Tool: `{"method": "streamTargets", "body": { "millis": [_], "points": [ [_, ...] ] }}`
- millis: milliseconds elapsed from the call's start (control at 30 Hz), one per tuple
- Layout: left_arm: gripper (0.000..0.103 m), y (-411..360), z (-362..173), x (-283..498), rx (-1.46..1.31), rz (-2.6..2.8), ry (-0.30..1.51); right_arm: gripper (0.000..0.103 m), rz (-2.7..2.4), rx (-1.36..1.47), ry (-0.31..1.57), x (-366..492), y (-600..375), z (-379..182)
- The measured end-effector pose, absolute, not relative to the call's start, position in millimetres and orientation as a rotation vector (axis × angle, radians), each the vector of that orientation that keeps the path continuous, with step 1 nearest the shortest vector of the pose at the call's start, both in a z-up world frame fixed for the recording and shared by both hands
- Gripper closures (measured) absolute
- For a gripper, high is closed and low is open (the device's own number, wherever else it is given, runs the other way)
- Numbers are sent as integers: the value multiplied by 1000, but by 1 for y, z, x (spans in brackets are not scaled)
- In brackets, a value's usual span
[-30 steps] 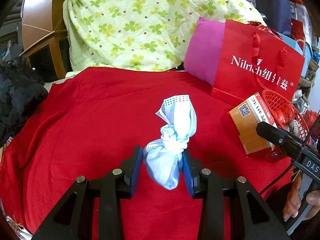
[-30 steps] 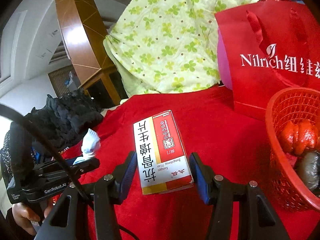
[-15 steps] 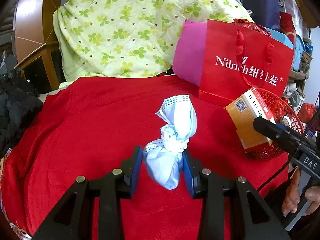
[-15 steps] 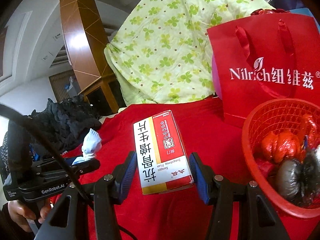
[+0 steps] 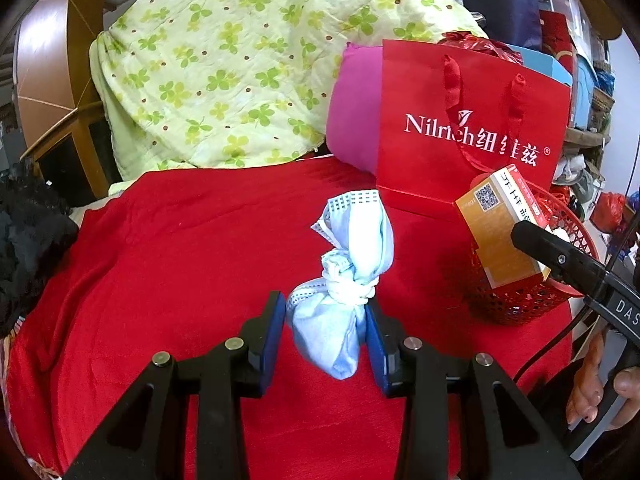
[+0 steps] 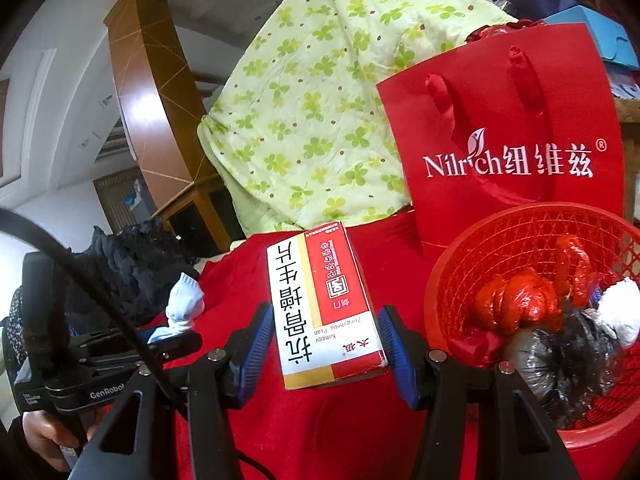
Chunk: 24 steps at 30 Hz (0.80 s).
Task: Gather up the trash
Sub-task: 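Lift the tissue with left tool while right tool carries the box toward basket, then lower the tissue with left tool while right tool lowers the box into basket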
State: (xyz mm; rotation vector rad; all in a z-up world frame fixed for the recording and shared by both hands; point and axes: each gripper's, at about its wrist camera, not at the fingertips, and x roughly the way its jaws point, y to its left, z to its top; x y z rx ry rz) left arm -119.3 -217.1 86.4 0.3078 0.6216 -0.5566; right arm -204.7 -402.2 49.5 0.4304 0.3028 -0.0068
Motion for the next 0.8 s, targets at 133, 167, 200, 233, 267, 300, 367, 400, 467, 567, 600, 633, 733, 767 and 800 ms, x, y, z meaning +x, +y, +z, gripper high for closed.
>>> {"method": "streamTargets", "body": {
  "millis": [133, 167, 200, 233, 267, 300, 367, 400, 467, 567, 600, 633, 733, 767, 800],
  "points": [
    [62, -223, 89, -123, 318, -560, 614, 46, -11, 433, 291, -208, -405, 51],
    [62, -224, 89, -123, 319, -563, 613, 46, -12, 434, 287, -209, -406, 51],
    [62, -225, 90, -124, 319, -566, 614, 46, -11, 435, 283, -211, -407, 51],
    [62, -226, 90, -124, 320, -568, 614, 46, -12, 437, 280, -212, -408, 51],
    [62, -227, 91, -125, 324, -568, 612, 46, -14, 439, 276, -213, -409, 51],
    [62, -228, 91, -126, 329, -568, 608, 46, -15, 441, 274, -214, -410, 52],
    [62, -230, 91, -127, 331, -573, 609, 46, -15, 446, 269, -216, -412, 52],
    [62, -231, 92, -128, 331, -575, 610, 46, -18, 446, 265, -217, -413, 52],
    [62, -233, 93, -129, 338, -577, 605, 46, -22, 447, 258, -223, -412, 52],
    [62, -237, 94, -131, 341, -583, 603, 46, -29, 453, 250, -226, -416, 53],
    [62, -238, 94, -132, 343, -584, 602, 46, -30, 456, 248, -227, -417, 53],
    [62, -239, 94, -133, 346, -585, 599, 46, -32, 459, 246, -228, -418, 53],
    [62, -244, 95, -136, 353, -592, 599, 46, -41, 466, 239, -233, -421, 53],
    [62, -245, 95, -137, 356, -593, 597, 46, -43, 468, 237, -235, -423, 53],
    [62, -246, 95, -136, 359, -595, 595, 46, -44, 470, 234, -236, -425, 53]
  ]
}}
